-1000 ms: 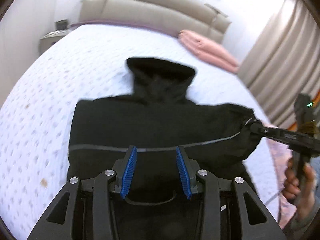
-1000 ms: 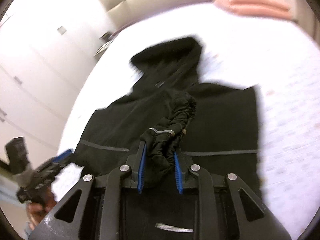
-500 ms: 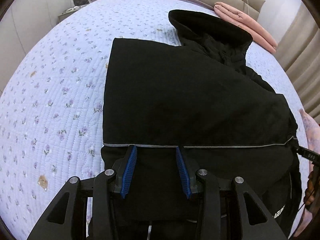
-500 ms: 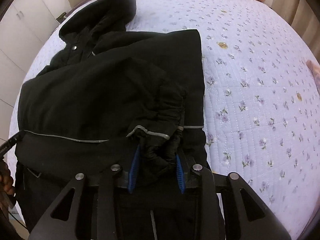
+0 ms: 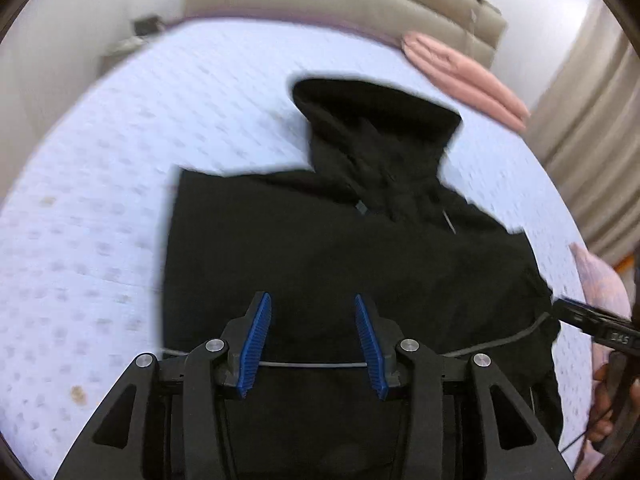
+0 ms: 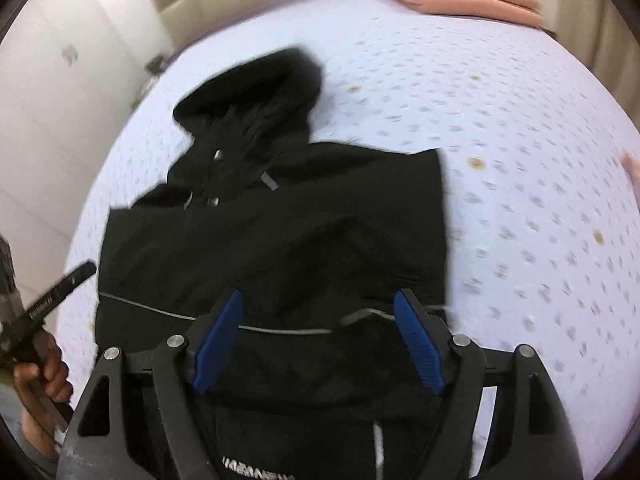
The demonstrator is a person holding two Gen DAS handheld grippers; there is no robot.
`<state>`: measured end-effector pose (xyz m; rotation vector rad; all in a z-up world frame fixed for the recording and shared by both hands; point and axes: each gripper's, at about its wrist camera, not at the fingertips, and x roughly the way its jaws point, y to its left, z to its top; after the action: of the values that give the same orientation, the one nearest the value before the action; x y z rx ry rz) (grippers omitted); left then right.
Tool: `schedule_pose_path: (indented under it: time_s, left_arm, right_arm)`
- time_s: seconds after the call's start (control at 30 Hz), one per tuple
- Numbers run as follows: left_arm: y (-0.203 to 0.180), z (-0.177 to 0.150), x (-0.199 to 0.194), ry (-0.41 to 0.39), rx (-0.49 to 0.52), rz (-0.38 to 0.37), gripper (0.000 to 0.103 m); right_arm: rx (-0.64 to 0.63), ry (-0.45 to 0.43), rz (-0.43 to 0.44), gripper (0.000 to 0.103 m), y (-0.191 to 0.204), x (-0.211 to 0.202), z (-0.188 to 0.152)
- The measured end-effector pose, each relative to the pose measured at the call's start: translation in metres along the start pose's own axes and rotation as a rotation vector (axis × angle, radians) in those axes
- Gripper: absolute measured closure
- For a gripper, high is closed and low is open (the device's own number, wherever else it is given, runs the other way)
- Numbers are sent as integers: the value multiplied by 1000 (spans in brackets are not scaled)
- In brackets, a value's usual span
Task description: Fold large clothes
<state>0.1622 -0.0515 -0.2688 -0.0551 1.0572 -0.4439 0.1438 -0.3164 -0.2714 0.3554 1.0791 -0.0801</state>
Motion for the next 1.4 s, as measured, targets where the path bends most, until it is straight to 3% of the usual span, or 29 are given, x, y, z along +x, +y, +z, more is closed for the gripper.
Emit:
schedule_pose_path:
  time_s: [0.07,0.13,0.2,0.3,0.4,0.5,0.6,0.73,0.83,1.03,1.2,1.4]
  left_arm:
    - [-6,-8,19,51,9,-10,58]
    - [-14,-19,30,39,49,21,58]
    - [-20,-33,30,-5,116,56,58]
    - [-23,-41,38,-9,158,90,58]
    - [-22,-37,42,3,154,94,58]
    - [-22,-24,27,14,110,58,58]
    - [-13,-2,2,-29,73,-3,57]
    - [-10,43,-11,-95,94,28,57]
    - [-9,81,-5,-128,122,74,57]
    - [0,163,31,-153,122,65,57]
    - [13,217,86,-83,75,15,57]
    - [28,246,154,7,29,19,57]
  right_arm:
    - [-22,45,27,23,13,25,-3]
    - [-42,97,36,23,20,47,-12]
    - [-100,114,-31,24,27,66,-24]
    - [-180,97,-111,24,38,73,-32]
    - [-173,107,-117,23,42,78,-31]
    - [-172,124,-92,23,40,72,-27]
    - [-161,137,-34,25,31,50,-19]
    - [-158,67,12,25,35,27,15]
    - [-176,-9,-10,25,36,15,52]
    - [-104,-134,-99,25,27,33,136]
    - [-9,-187,-93,26,10,61,193]
    - [-36,-185,-88,27,18,99,242]
